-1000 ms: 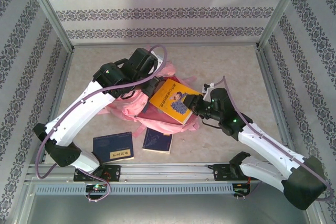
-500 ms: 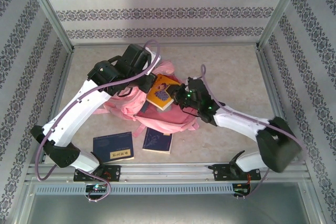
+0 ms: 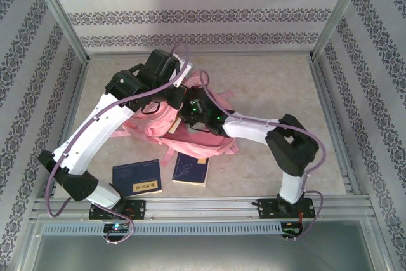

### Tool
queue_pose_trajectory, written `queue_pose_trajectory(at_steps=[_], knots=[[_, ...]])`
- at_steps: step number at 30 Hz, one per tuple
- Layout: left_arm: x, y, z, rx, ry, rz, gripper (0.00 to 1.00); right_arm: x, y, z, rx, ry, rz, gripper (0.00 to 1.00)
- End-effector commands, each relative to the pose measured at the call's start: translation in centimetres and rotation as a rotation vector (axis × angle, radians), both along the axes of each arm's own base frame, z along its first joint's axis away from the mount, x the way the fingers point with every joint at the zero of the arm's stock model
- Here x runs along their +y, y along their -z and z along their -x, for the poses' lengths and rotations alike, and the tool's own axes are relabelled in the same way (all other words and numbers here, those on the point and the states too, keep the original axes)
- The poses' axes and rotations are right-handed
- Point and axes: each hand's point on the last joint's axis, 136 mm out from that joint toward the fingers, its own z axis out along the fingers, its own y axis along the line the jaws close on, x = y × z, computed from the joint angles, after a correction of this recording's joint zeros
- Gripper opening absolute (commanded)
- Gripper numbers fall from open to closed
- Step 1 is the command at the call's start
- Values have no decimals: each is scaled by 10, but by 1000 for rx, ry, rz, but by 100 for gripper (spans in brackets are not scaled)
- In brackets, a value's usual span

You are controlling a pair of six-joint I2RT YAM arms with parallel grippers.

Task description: Pack books, pencil case, and school supplies into a backpack

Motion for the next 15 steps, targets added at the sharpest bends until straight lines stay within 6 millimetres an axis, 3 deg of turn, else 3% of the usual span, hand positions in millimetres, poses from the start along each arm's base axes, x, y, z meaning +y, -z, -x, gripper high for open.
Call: queue_pose_trajectory(at_steps=[1,5,8,11,15], knots=[[-10,-39,-24,-113,-18,122,0,22,-6,-13,-128,-122,63,52],[10,-25,-51,-85,-106,123,0,16,-27,-20,-296,-174,172,85],[32,-16,-76,-47,-208,204,0,0,-53,-10,-416,-212,254,97],[50,-7,-102,-27,-294,274,0,-27,-57,-1,-463,-225,413,98],[61,7,-131,1,-354,318,0,-82,-50,5,-464,-133,587,95]])
